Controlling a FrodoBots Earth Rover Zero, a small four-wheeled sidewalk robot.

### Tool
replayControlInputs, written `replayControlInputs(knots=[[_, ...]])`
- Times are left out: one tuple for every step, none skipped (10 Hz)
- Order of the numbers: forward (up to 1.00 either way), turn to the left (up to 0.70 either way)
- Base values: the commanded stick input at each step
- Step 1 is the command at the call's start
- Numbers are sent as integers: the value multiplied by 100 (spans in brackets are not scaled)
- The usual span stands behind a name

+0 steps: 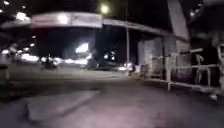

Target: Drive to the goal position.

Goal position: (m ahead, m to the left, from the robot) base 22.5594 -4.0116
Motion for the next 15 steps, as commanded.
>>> replayControlInputs(knots=[[100,0],[100,0],[100,0],[100,0],[100,0],[100,0],[100,0],[100,0],[100,25],[100,40],[100,40],[100,40],[100,20],[100,0],[100,0]])
